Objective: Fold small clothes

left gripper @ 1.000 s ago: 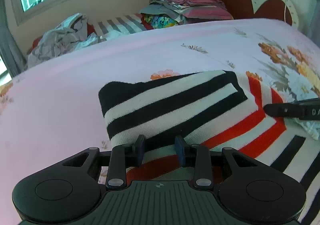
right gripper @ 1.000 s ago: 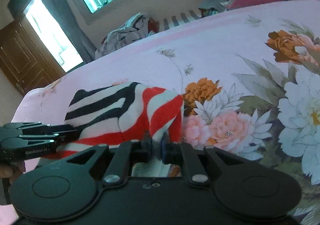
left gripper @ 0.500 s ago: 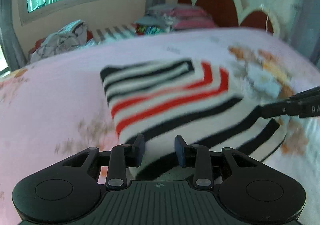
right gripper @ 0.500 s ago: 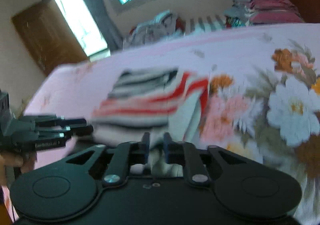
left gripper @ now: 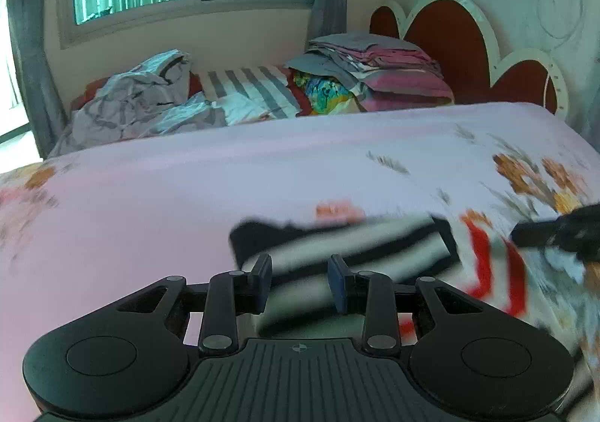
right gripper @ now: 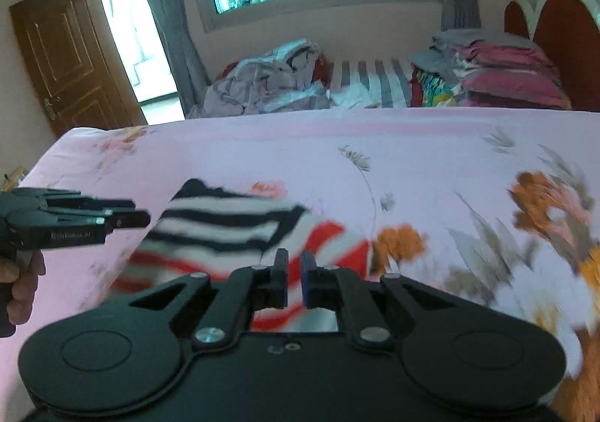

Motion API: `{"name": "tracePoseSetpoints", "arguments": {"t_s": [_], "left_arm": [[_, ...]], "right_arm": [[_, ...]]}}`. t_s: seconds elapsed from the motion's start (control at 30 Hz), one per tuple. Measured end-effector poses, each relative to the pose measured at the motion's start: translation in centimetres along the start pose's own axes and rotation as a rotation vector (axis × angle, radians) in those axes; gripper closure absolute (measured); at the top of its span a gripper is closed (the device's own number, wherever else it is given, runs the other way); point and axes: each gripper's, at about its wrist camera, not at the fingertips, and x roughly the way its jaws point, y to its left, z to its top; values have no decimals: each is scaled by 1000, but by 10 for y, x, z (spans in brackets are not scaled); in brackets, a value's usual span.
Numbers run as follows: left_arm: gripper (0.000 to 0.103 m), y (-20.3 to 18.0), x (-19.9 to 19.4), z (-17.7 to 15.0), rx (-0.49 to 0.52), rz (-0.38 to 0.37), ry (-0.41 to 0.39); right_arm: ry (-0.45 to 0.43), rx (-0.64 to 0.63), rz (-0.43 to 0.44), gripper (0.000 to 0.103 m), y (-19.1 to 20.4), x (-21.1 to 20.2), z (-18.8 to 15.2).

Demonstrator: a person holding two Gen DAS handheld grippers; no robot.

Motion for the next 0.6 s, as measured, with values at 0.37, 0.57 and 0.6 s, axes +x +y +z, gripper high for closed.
{"name": "tracePoseSetpoints", "arguments": {"t_s": [0.37,0.57,0.6], "left_arm": [[69,-7,18,-29,-32,-83,61],[69,-29,-20,-66,24,-50,79],[69,-34,-17,-70,42,-30,79]], "right_arm": [[58,11,-89,85,-13,12,-24],[69,-51,13,89,15,-11,-46],[108,-70,-21,91,17,-3,-50]]}}
